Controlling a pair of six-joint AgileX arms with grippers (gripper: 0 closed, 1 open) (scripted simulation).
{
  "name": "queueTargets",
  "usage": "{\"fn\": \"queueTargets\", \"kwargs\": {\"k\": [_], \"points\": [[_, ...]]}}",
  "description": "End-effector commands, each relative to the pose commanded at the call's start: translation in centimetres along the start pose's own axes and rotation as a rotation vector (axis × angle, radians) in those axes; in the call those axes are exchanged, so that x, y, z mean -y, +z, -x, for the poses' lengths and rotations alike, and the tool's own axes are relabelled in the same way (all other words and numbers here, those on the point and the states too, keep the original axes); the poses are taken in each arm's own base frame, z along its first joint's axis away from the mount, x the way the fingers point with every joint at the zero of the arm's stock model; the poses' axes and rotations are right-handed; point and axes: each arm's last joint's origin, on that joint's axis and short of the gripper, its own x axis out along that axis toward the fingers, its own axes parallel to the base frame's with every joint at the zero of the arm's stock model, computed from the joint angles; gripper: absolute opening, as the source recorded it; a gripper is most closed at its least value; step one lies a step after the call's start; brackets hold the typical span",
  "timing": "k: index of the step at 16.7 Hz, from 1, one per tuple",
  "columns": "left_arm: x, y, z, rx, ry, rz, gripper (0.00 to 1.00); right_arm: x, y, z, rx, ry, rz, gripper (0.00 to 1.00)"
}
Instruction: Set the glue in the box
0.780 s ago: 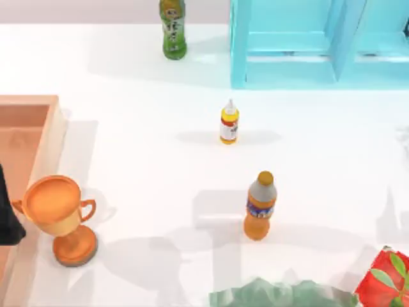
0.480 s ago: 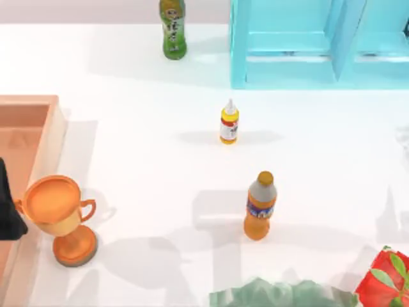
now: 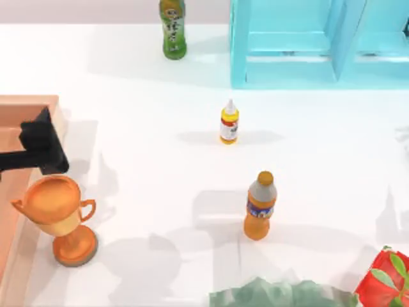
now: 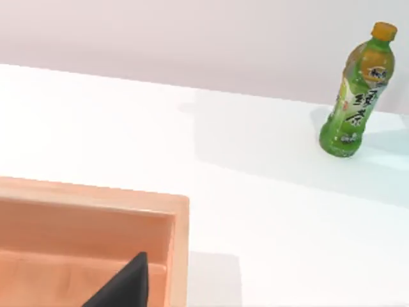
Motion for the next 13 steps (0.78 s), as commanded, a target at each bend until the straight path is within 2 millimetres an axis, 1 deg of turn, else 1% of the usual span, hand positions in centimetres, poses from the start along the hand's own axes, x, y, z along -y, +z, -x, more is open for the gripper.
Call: {"fn": "queueTargets", "kwargs": {"k": [2, 3, 5, 7, 9, 11, 13], "points": [[2.8, 1.2, -2.8, -0.079, 0.001, 0.012, 1.0, 0.0, 0.0, 0.0, 0.0, 0.0, 0.0, 1.0], [4.4, 1.5, -4.4, -0.116, 0.004, 0.012, 1.0, 0.0, 0.0, 0.0, 0.0, 0.0, 0.0, 1.0], [8.2, 1.1, -7.6, -0.185, 0.013, 0.003, 1.0, 0.0, 0.0, 0.0, 0.0, 0.0, 0.0, 1.0], [12.3, -0.6, -10.6, -0.242, 0.025, -0.018, 1.0, 0.0, 0.0, 0.0, 0.0, 0.0, 0.0, 1.0], [16.1, -3.2, -12.8, -0.284, 0.037, -0.046, 1.0, 0.0, 0.0, 0.0, 0.0, 0.0, 0.0, 1.0], [19.4, -6.0, -14.2, -0.308, 0.047, -0.072, 1.0, 0.0, 0.0, 0.0, 0.0, 0.0, 0.0, 1.0], [21.9, -8.5, -15.0, -0.321, 0.054, -0.094, 1.0, 0.0, 0.0, 0.0, 0.0, 0.0, 0.0, 1.0]]}}
